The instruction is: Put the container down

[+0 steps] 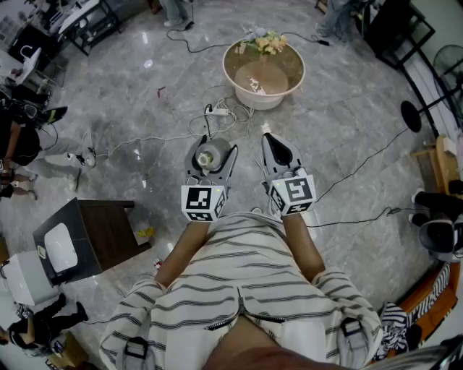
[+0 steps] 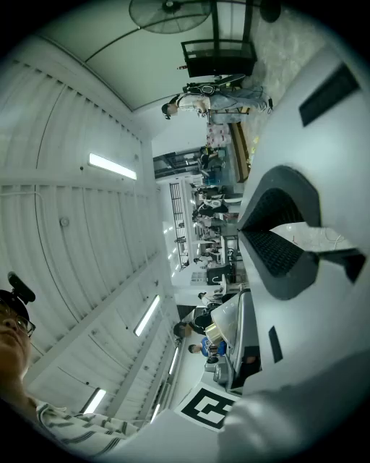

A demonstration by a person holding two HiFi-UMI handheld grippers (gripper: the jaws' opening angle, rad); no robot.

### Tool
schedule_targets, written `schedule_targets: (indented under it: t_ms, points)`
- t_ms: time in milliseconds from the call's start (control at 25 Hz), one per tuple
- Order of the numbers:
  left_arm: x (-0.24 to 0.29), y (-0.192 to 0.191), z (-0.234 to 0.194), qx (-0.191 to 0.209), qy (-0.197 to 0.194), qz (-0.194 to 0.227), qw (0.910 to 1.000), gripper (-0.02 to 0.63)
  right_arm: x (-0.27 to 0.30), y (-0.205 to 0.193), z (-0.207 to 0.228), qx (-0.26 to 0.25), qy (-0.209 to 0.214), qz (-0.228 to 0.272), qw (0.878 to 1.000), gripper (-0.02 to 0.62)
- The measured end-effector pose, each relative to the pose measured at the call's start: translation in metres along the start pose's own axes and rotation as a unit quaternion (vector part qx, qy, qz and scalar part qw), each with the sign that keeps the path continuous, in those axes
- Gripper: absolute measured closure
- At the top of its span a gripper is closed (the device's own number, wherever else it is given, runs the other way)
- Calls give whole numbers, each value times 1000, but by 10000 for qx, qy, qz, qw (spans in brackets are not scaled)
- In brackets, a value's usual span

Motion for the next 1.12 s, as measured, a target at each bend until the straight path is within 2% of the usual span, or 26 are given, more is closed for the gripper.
schedule_targets:
  t_ms: [240, 400, 600, 1120]
  points:
    - [4, -1, 15, -9, 141, 8, 9999, 276, -9, 5, 14, 21, 122, 82, 9999, 588]
    - [-3, -9, 29, 134, 243, 13, 9996, 276, -25, -2, 15, -121, 312, -66, 9994, 588]
    - [-14, -17, 36, 83, 392, -154, 9991, 276, -39, -6, 22, -96, 205, -87, 9997, 586]
    - [15, -40, 60, 22, 232, -369, 9990, 276, -40, -22, 53, 36, 130, -187, 9997, 586]
Point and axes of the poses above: the fingertips, and each gripper's own axes: x forward along the fingers, z to its right, y out of its top, the point moved 3 cm from there along -x, backward along the fingers, and after that the axes turned 7 degrees about z, right-handed, at the moved point
